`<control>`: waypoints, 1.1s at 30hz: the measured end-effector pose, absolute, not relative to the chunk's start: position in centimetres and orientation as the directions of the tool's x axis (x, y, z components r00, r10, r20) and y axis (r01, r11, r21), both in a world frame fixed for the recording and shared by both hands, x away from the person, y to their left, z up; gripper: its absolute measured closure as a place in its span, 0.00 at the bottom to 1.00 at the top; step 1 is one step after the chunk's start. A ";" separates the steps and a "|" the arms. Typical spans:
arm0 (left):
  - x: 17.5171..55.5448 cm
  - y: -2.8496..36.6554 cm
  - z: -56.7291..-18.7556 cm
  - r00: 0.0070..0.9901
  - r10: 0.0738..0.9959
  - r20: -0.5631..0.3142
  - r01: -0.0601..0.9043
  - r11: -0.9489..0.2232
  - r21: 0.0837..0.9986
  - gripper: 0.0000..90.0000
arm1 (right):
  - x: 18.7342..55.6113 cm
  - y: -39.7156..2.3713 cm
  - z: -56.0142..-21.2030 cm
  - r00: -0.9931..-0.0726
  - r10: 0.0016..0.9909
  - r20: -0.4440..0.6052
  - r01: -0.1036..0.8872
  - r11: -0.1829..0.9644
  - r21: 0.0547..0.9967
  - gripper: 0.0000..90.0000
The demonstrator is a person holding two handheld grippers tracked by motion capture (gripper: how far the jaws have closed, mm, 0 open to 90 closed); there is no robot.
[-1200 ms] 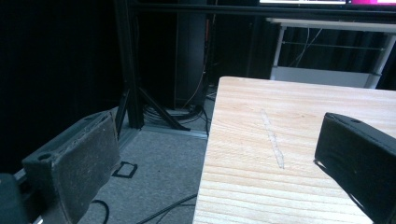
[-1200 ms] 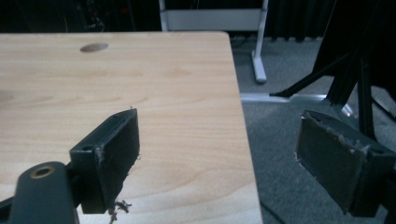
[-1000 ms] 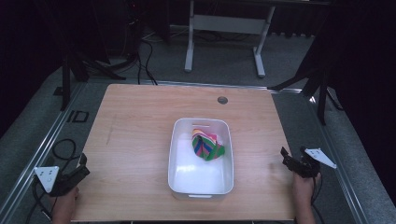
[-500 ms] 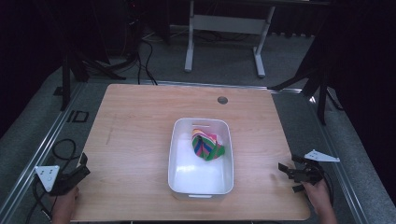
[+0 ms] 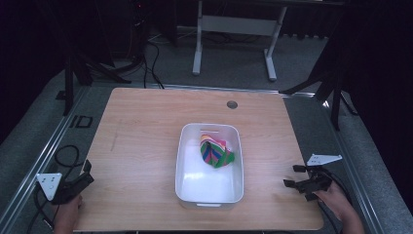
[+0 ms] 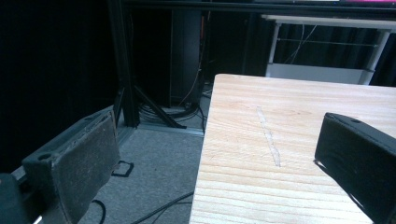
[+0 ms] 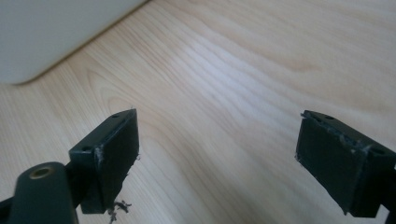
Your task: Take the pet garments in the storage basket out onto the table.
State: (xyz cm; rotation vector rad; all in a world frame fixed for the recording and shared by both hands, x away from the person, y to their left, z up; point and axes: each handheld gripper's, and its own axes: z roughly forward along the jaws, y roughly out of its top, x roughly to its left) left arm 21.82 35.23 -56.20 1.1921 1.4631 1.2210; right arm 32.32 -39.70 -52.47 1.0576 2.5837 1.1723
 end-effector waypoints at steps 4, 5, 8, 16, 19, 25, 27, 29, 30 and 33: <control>21.8 35.2 -56.2 -0.169 0.985 -0.041 0.138 0.064 0.988 0.00 | 33.0 -37.5 -50.7 -0.800 0.592 0.098 0.484 0.542 0.687 0.15; 21.8 35.3 -56.2 -0.168 0.985 -0.040 0.139 0.064 0.988 0.00 | 33.0 -37.5 -50.7 -0.800 0.592 0.098 0.484 0.542 0.687 0.15; 21.8 35.3 -56.2 -0.168 0.985 -0.042 0.137 0.065 0.988 0.00 | 33.6 -36.1 -49.6 -0.830 0.552 0.080 0.453 0.584 0.673 0.15; 21.8 35.3 -56.2 -0.164 0.985 -0.042 0.139 0.065 0.988 0.00 | 34.7 -33.2 -48.1 -0.869 0.490 0.071 0.418 0.649 0.636 0.15; 21.8 35.3 -56.2 -0.164 0.986 -0.042 0.138 0.065 0.988 0.00 | 35.0 -32.4 -47.7 -0.871 0.484 0.087 0.426 0.654 0.626 0.15; 21.8 35.3 -56.2 -0.161 0.986 -0.048 0.137 0.070 0.988 0.00 | 35.9 -30.4 -46.4 -0.883 0.458 0.104 0.417 0.661 0.624 0.15; 21.8 35.3 -56.2 -0.159 0.986 -0.046 0.137 0.068 0.988 0.00 | 36.1 -29.5 -45.7 -0.896 0.436 0.089 0.391 0.677 0.624 0.15; 21.8 35.3 -56.2 -0.158 0.987 -0.042 0.138 0.064 0.988 0.00 | 36.1 -29.2 -45.5 -0.899 0.430 0.084 0.384 0.681 0.624 0.15; 21.8 35.3 -56.2 -0.157 0.987 -0.043 0.138 0.065 0.988 0.00 | 36.4 -28.7 -45.1 -0.904 0.419 0.080 0.372 0.682 0.630 0.16; 21.8 35.3 -56.2 -0.156 0.987 -0.042 0.137 0.064 0.988 0.00 | 36.8 -27.8 -44.5 -0.911 0.407 0.068 0.354 0.688 0.634 0.16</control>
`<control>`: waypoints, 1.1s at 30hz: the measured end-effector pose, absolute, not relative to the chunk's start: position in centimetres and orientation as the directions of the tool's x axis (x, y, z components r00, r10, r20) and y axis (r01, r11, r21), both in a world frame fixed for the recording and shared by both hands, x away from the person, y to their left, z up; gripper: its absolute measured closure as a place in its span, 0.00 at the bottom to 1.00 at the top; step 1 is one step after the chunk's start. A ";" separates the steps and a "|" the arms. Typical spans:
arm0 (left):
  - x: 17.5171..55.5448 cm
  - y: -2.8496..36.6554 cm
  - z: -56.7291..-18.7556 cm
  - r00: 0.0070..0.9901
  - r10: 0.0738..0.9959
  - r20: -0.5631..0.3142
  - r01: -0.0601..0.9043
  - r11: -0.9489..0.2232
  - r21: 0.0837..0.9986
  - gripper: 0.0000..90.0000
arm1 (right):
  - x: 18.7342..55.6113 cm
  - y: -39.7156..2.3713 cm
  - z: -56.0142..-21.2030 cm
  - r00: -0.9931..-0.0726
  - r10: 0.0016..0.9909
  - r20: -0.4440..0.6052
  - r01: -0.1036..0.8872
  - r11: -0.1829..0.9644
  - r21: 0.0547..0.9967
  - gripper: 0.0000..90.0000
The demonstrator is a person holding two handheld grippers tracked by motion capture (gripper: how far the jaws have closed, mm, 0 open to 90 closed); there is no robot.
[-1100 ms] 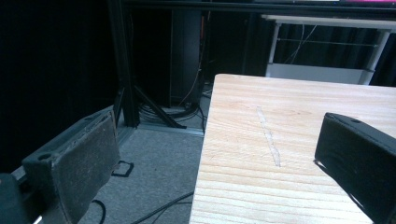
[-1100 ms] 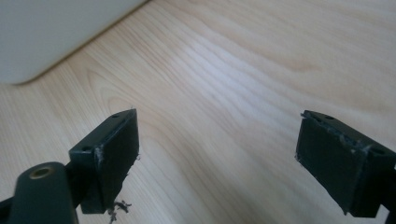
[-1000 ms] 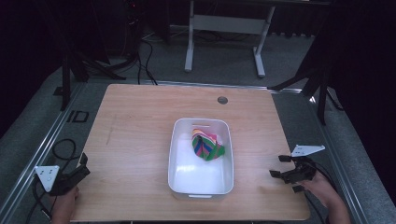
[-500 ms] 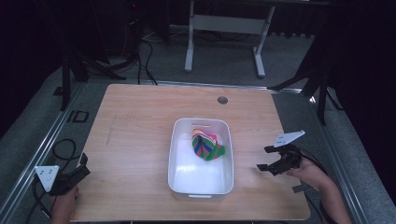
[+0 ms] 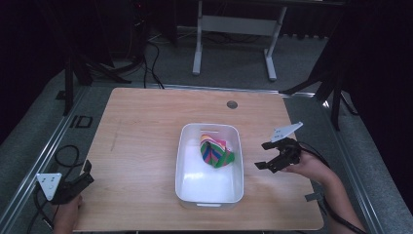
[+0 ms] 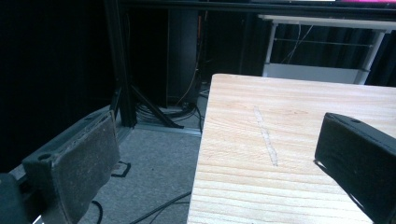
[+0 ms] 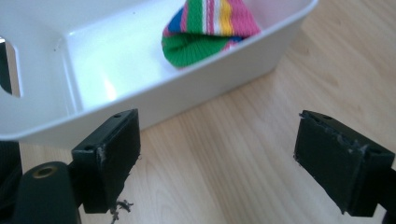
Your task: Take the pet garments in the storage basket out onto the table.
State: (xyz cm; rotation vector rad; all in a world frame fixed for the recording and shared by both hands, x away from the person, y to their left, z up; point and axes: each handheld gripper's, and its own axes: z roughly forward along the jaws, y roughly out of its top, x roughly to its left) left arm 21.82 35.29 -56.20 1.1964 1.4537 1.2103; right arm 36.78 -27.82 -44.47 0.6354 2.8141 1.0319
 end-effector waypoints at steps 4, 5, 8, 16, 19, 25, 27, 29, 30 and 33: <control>21.8 35.3 -56.2 -0.156 0.987 -0.044 0.139 0.067 0.988 0.00 | 37.3 -26.3 -43.8 -0.927 0.373 0.040 0.314 0.715 0.625 0.17; 21.8 35.3 -56.2 -0.156 0.987 -0.045 0.138 0.066 0.988 0.00 | 37.4 -26.0 -43.7 -0.932 0.362 0.035 0.303 0.720 0.624 0.17; 21.8 35.3 -56.2 -0.155 0.987 -0.040 0.140 0.062 0.988 0.00 | 37.8 -24.9 -43.4 -0.940 0.339 0.035 0.288 0.735 0.614 0.18; 21.8 35.2 -56.2 -0.153 0.988 -0.034 0.140 0.056 0.989 0.00 | 38.7 -21.8 -43.0 -0.955 0.296 0.025 0.251 0.757 0.603 0.18; 21.8 35.2 -56.2 -0.152 0.988 -0.035 0.139 0.056 0.989 0.00 | 39.0 -21.0 -43.0 -0.957 0.288 0.028 0.246 0.762 0.598 0.18; 21.8 35.3 -56.2 -0.149 0.988 -0.038 0.140 0.059 0.988 0.00 | 40.2 -18.2 -43.8 -0.963 0.265 0.041 0.240 0.783 0.574 0.18; 21.8 35.3 -56.2 -0.148 0.988 -0.039 0.140 0.060 0.988 0.00 | 40.5 -17.5 -44.2 -0.965 0.259 0.041 0.235 0.787 0.570 0.18; 21.8 35.3 -56.2 -0.148 0.988 -0.038 0.139 0.059 0.988 0.00 | 40.8 -16.9 -44.5 -0.965 0.259 0.046 0.239 0.791 0.563 0.18; 21.8 35.3 -56.2 -0.147 0.988 -0.038 0.140 0.059 0.988 0.00 | 40.9 -16.5 -44.7 -0.966 0.255 0.044 0.236 0.794 0.561 0.18; 21.8 35.3 -56.2 -0.146 0.988 -0.039 0.139 0.060 0.988 0.00 | 41.2 -15.6 -45.3 -0.966 0.253 0.049 0.238 0.799 0.552 0.18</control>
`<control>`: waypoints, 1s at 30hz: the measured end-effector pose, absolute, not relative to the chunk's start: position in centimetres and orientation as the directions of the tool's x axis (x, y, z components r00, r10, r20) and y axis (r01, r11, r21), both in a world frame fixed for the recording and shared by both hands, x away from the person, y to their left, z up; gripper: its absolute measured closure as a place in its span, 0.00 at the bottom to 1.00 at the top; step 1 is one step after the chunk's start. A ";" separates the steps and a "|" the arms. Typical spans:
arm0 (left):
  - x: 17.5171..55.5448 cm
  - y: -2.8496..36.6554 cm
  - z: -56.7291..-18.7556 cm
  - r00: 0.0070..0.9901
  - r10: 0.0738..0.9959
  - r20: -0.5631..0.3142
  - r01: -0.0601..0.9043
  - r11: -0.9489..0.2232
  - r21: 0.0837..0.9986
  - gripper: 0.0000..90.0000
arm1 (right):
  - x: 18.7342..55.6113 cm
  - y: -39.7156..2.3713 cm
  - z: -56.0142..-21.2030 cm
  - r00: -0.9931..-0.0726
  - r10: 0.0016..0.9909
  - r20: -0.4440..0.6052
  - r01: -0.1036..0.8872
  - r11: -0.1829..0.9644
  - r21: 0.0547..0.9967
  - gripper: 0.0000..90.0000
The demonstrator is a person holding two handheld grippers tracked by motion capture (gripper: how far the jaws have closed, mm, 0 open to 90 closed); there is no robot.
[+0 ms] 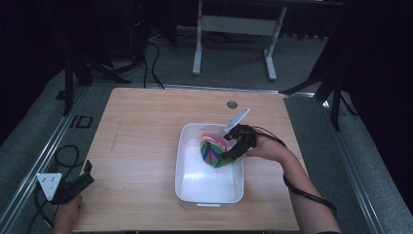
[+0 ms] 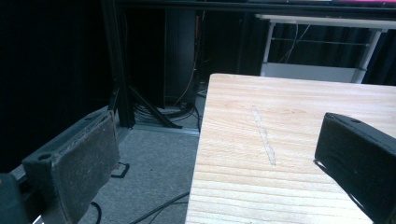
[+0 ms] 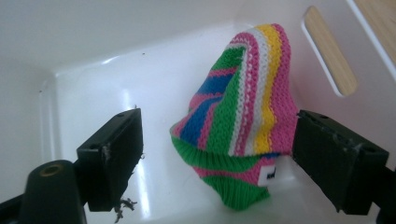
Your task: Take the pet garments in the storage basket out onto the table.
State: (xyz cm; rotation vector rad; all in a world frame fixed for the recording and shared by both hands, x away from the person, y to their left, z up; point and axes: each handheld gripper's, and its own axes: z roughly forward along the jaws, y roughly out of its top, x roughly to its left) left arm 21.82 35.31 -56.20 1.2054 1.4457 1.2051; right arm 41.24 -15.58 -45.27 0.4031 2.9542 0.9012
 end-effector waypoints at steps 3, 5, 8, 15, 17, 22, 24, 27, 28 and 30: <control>21.8 35.3 -56.2 -0.145 0.989 -0.039 0.139 0.059 0.989 0.00 | 41.5 -14.8 -45.9 -0.967 0.249 0.052 0.236 0.807 0.542 0.18; 21.8 35.3 -56.2 -0.144 0.989 -0.037 0.140 0.058 0.988 0.00 | 41.6 -14.6 -46.1 -0.967 0.249 0.049 0.236 0.810 0.537 0.18; 21.8 35.3 -56.2 -0.144 0.989 -0.038 0.139 0.058 0.989 0.00 | 41.9 -13.8 -46.7 -0.966 0.255 0.043 0.241 0.826 0.509 0.19; 21.8 35.3 -56.2 -0.144 0.989 -0.038 0.141 0.059 0.988 0.00 | 42.1 -12.7 -47.9 -0.965 0.262 0.020 0.244 0.864 0.441 0.31; 21.8 35.3 -56.2 -0.144 0.989 -0.038 0.141 0.058 0.988 0.00 | 42.1 -12.6 -48.0 -0.965 0.261 0.010 0.240 0.870 0.430 0.33; 21.8 35.3 -56.2 -0.145 0.989 -0.038 0.140 0.058 0.988 0.00 | 42.0 -12.0 -48.3 -0.961 0.273 -0.052 0.228 0.882 0.411 0.70; 21.8 35.3 -56.2 -0.145 0.989 -0.038 0.141 0.059 0.988 0.00 | 42.0 -12.0 -48.2 -0.952 0.296 -0.071 0.245 0.883 0.400 0.85; 21.8 35.3 -56.2 -0.145 0.989 -0.039 0.140 0.060 0.988 0.00 | 41.9 -12.1 -47.7 -0.950 0.303 -0.080 0.245 0.877 0.413 0.87; 21.8 35.3 -56.2 -0.145 0.989 -0.039 0.140 0.059 0.988 0.00 | 41.9 -12.3 -47.4 -0.951 0.301 -0.075 0.243 0.872 0.425 0.88; 21.8 35.3 -56.2 -0.145 0.989 -0.039 0.140 0.059 0.988 0.00 | 41.8 -12.5 -46.8 -0.949 0.304 -0.081 0.239 0.864 0.444 0.88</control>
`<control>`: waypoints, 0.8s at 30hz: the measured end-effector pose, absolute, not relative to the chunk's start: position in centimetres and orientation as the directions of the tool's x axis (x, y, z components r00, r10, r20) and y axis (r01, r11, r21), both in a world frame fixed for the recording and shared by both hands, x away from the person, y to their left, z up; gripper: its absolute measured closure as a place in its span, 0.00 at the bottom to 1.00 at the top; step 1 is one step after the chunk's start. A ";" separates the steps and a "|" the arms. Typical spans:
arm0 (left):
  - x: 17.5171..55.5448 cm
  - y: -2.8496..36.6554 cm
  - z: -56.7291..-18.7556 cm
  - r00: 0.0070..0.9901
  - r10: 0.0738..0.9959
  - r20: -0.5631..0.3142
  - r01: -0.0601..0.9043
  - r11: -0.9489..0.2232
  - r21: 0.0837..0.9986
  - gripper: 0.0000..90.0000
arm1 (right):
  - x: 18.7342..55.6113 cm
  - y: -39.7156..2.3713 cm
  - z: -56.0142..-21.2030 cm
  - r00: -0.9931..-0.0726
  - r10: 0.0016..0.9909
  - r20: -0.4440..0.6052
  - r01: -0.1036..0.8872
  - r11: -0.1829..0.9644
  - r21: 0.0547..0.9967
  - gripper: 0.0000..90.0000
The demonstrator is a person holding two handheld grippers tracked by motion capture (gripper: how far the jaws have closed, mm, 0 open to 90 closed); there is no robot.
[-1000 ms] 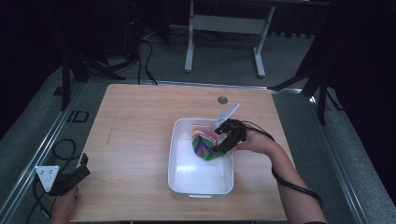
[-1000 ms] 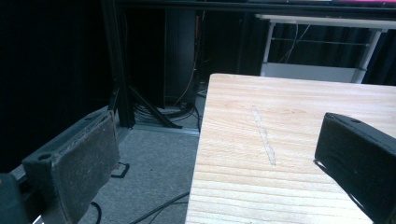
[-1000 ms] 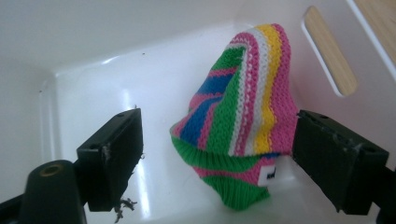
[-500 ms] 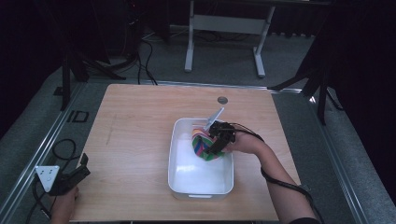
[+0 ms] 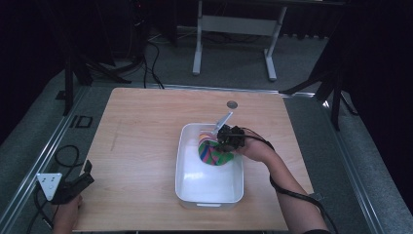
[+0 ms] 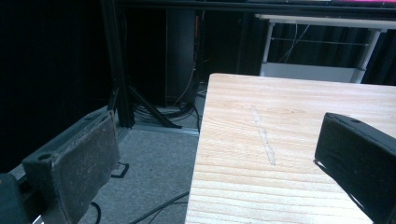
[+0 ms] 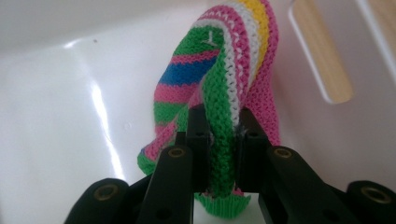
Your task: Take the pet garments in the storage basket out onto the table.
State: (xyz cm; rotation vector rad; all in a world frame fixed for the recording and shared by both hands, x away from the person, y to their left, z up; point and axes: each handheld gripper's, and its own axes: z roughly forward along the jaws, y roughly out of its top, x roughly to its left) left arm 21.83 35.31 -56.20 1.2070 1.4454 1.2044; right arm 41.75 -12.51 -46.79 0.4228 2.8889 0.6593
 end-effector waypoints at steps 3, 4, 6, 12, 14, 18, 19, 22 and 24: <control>21.8 35.3 -56.2 -0.146 0.989 -0.038 0.141 0.059 0.988 0.00 | 41.5 -12.9 -45.8 -0.949 0.306 -0.079 0.236 0.851 0.469 0.88; 21.8 35.3 -56.2 -0.146 0.989 -0.038 0.141 0.058 0.988 0.00 | 41.4 -13.1 -45.4 -0.950 0.305 -0.071 0.235 0.845 0.480 0.88; 21.8 35.3 -56.2 -0.146 0.989 -0.038 0.140 0.059 0.988 0.00 | 41.1 -13.4 -44.7 -0.950 0.304 -0.075 0.228 0.835 0.501 0.88; 21.8 35.3 -56.2 -0.148 0.988 -0.037 0.141 0.059 0.988 0.00 | 40.3 -14.5 -42.6 -0.951 0.291 -0.101 0.190 0.813 0.550 0.88; 21.8 35.3 -56.2 -0.147 0.988 -0.036 0.142 0.057 0.988 0.00 | 40.0 -14.8 -41.9 -0.951 0.292 -0.105 0.186 0.807 0.561 0.88; 21.8 35.3 -56.2 -0.148 0.988 -0.035 0.142 0.056 0.988 0.00 | 39.3 -15.5 -40.3 -0.947 0.297 -0.126 0.169 0.788 0.591 0.88; 21.9 35.3 -56.2 -0.149 0.988 -0.035 0.142 0.057 0.988 0.00 | 39.2 -15.6 -39.9 -0.947 0.296 -0.124 0.166 0.783 0.600 0.88; 21.9 35.3 -56.2 -0.149 0.988 -0.036 0.143 0.058 0.988 0.00 | 38.9 -16.0 -38.6 -0.946 0.297 -0.131 0.157 0.772 0.616 0.88; 21.9 35.3 -56.2 -0.150 0.988 -0.038 0.142 0.060 0.988 0.00 | 38.8 -16.1 -38.3 -0.945 0.300 -0.134 0.155 0.767 0.623 0.88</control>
